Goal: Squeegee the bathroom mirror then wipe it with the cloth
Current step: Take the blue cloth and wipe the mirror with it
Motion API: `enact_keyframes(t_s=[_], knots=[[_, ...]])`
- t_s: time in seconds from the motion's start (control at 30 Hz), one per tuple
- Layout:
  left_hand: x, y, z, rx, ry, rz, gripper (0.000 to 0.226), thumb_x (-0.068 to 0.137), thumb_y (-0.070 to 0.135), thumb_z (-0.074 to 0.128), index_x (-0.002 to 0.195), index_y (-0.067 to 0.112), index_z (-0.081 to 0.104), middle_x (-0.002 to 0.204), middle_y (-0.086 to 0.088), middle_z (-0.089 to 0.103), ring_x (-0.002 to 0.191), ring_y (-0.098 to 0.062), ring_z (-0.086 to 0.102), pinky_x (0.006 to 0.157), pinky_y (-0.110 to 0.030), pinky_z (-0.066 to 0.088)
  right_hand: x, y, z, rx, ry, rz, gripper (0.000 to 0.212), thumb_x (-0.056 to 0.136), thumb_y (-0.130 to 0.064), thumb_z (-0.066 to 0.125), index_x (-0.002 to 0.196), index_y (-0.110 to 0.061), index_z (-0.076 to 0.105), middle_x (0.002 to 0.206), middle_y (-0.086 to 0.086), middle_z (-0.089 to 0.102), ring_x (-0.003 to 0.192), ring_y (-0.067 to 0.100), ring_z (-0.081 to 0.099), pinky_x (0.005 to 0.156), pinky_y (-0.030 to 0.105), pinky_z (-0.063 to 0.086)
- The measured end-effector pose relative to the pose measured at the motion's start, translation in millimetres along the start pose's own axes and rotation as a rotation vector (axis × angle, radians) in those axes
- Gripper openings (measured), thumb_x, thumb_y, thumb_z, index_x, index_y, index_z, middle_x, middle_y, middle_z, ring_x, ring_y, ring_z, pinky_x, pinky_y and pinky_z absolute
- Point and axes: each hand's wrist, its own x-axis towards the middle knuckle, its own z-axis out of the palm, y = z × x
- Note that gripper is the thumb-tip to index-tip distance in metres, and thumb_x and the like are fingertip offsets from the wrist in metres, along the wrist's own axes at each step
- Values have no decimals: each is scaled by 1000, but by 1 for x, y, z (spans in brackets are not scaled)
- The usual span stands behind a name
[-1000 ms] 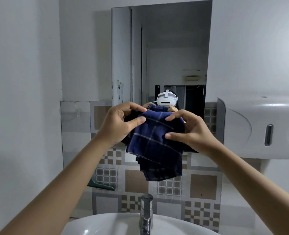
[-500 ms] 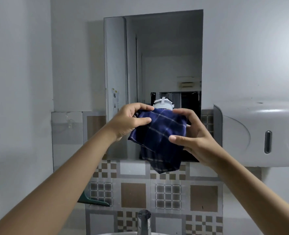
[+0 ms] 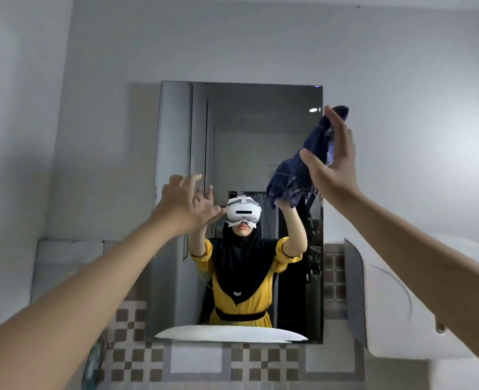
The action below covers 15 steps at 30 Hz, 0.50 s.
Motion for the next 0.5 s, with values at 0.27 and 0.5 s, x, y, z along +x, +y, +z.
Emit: enact_keyframes(t_s=[0.27, 0.5], knots=[[49, -76, 1, 464, -64, -64, 129, 56, 55, 79, 149, 16, -2, 157, -7, -6, 134, -39, 22, 101, -53, 38, 128, 43, 10, -681, -39, -201, 80, 80, -32, 55, 150, -32, 17, 145, 3, 39, 132, 32, 34, 107, 61, 28], [53, -108, 17, 561, 32, 26, 135, 50, 43, 88, 150, 11, 3, 159, -6, -5, 130, -37, 32, 96, -53, 39, 175, 82, 32, -820, -22, -110, 84, 83, -43, 56, 152, -25, 12, 147, 11, 34, 133, 36, 31, 105, 55, 35]])
